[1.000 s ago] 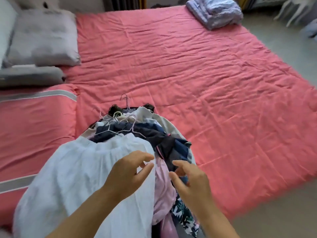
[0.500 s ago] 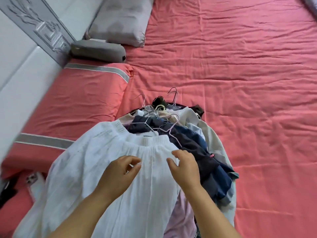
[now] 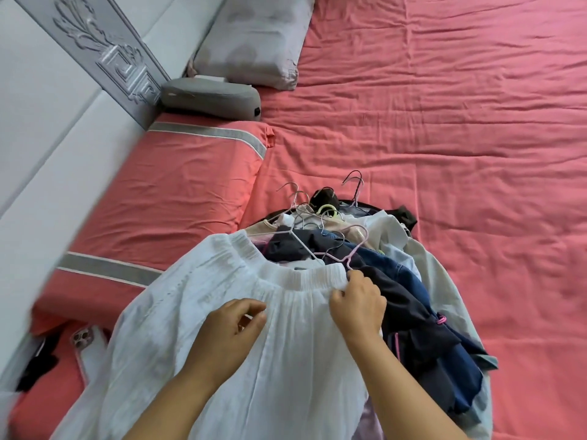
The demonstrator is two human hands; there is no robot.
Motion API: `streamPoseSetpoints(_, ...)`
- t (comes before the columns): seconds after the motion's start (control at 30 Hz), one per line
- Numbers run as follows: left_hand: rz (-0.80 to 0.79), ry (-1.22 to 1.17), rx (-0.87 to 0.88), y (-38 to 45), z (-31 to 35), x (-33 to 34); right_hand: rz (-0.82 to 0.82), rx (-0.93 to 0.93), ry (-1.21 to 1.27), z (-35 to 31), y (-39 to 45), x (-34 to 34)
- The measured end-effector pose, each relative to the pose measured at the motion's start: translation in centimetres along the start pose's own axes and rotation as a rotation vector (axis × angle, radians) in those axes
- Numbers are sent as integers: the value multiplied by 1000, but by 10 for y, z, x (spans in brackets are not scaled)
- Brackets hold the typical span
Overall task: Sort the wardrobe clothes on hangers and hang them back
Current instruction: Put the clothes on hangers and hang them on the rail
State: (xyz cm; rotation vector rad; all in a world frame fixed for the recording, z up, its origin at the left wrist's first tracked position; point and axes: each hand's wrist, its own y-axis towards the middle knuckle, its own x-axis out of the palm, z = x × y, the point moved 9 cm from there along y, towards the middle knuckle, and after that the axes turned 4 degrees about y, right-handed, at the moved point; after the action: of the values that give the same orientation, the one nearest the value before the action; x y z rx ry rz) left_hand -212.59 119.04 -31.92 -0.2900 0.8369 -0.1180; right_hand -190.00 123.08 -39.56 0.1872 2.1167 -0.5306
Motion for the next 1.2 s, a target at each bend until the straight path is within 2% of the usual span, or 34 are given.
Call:
streamPoseSetpoints(0.13,63,28,72,7,-5,-22,43,13,70,-3,-20,-18)
streamPoseSetpoints(0.33,169,9,304,18,18,-101,257,129,298,-18,-102,-82)
streamPoseSetpoints(0.53,17,45,591,-4,46,-140,362,308,489,-29,-242,-120)
streamPoseSetpoints(0.7,-101,0,881,-66,64,-148,449,422,665,-31,-371,-122)
streamPoseSetpoints(0.97,-215,-109,1246,-180,83,-117,810,576,618,-25,-547,-130)
streamPoseSetpoints(1.2,-310,-301,1490,-301,105,-126,1103,657,471,-69,-705,-124)
